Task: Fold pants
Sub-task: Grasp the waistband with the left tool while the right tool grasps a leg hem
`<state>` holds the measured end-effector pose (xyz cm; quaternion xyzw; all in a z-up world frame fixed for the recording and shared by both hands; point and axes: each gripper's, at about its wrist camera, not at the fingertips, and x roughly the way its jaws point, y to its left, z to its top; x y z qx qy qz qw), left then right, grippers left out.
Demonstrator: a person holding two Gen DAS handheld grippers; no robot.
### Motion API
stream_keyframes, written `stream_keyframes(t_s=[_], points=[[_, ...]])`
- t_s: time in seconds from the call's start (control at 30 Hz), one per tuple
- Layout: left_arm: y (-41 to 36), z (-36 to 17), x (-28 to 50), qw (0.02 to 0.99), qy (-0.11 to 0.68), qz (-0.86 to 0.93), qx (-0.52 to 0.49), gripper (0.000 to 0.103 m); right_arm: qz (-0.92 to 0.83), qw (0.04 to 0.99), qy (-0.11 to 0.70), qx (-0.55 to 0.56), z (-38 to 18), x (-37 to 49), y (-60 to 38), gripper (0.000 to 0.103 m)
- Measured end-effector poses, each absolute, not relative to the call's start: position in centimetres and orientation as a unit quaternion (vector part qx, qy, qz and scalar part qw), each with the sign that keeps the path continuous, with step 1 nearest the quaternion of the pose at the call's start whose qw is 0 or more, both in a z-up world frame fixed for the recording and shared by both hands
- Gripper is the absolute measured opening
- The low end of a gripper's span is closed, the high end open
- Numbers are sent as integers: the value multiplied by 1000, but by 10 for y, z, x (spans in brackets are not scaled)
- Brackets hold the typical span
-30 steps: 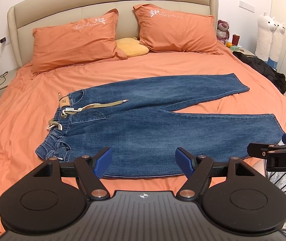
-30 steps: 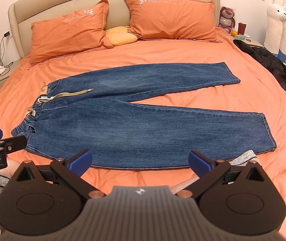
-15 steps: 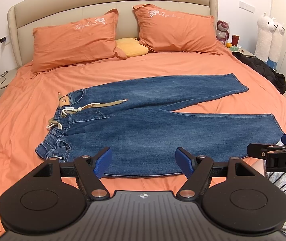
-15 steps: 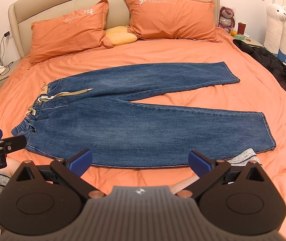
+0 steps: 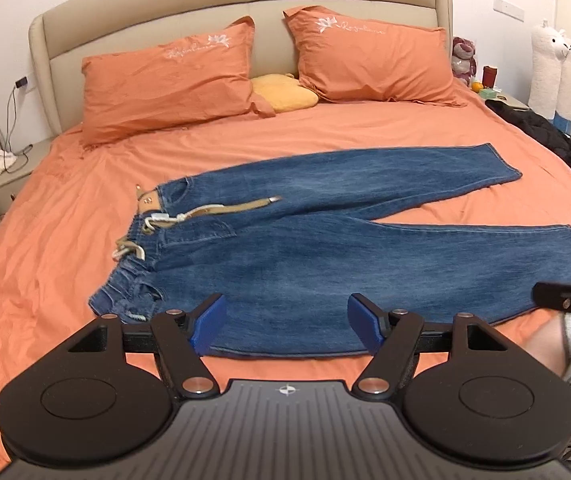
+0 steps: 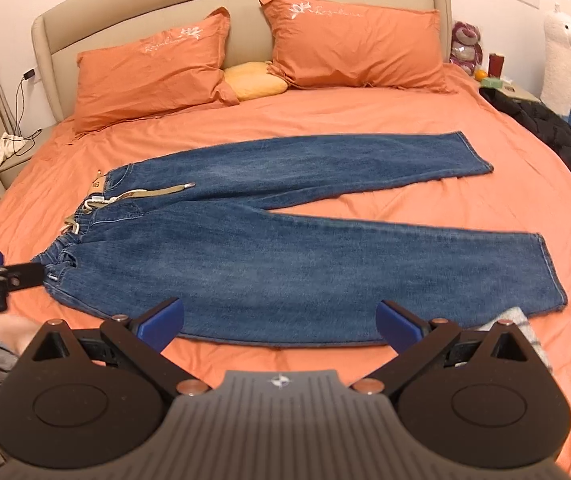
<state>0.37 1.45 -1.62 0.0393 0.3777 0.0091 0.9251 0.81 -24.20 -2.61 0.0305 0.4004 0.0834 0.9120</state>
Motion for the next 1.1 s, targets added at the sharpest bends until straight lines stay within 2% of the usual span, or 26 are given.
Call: stream_keyframes(t_s=[0.17, 0.23, 0.33, 0.47, 0.57, 0.77, 0.83, 1.0, 1.07, 1.1], points=[[32, -12, 17, 928, 366, -3, 75, 71, 70, 917, 392, 24, -36, 34, -268, 94], [44, -8, 25, 927, 364, -18, 92, 68, 58, 916, 397, 23, -39, 48, -283, 81], [65, -3, 42, 921, 368, -17, 124, 64, 37, 917, 396, 18, -40, 67, -311, 67], [92, -12, 68, 903, 393, -11, 174, 57, 15, 927, 374, -8, -43, 86, -348, 60], [114, -33, 88, 880, 433, -47, 189, 51, 28, 940, 336, -45, -45, 94, -369, 59], [135, -109, 124, 802, 533, -129, 237, 51, 28, 922, 383, -47, -71, 128, -410, 60], [131, -135, 133, 771, 556, -141, 277, 51, 9, 911, 411, -34, -84, 140, -425, 64], [122, -178, 144, 706, 590, -178, 348, 59, -26, 894, 444, -40, -107, 150, -456, 65], [115, -187, 146, 687, 598, -199, 362, 68, -40, 890, 451, -48, -111, 148, -469, 68], [113, -191, 148, 677, 604, -202, 368, 69, -46, 888, 455, -48, -113, 147, -476, 70]])
